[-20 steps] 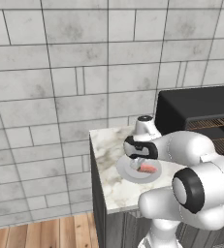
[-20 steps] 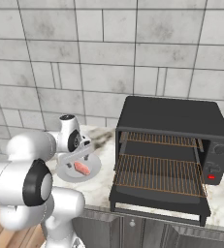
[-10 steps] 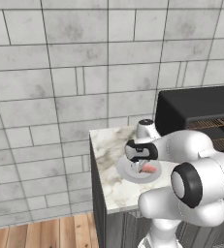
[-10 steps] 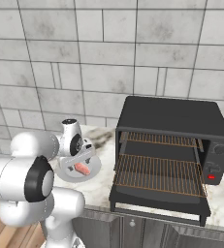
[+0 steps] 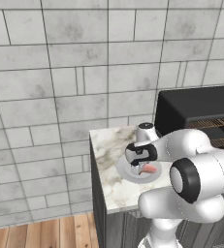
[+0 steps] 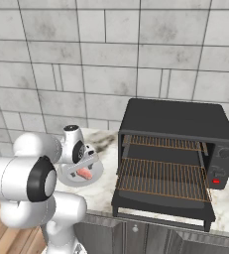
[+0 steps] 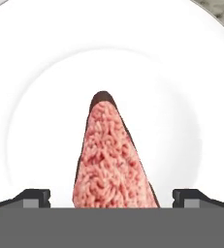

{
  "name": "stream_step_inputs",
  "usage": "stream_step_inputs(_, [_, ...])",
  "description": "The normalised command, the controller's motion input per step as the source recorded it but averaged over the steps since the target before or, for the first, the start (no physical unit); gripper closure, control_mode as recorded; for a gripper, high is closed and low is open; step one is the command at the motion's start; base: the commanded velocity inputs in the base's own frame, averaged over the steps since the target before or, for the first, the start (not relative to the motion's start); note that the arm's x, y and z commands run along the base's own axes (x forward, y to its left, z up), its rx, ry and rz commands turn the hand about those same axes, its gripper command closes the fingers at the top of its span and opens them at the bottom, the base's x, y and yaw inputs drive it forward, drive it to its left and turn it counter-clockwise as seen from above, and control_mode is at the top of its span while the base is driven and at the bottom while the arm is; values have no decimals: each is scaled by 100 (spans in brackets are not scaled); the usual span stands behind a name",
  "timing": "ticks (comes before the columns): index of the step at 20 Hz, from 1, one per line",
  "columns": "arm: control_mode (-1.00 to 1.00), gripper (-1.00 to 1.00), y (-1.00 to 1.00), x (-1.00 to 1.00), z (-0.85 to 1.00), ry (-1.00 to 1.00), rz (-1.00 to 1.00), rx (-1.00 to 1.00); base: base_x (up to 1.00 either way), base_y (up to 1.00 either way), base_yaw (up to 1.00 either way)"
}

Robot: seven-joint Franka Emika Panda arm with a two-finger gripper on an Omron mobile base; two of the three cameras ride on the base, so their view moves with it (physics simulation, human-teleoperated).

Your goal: Open the toaster oven door. Place the baguette on the top rack in the toaster oven and place the steak on the bottom rack.

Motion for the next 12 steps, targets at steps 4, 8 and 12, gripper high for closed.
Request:
stream_step_inputs(4, [-100,-100,0,6,-1,-3,0,0,0,0,0])
stream_step_inputs(8, [-100,-100,0,4,-3,0,0,0,0,0,0])
stream_step_inputs(12, [-100,-100,0,2,-16,0,0,0,0,0,0])
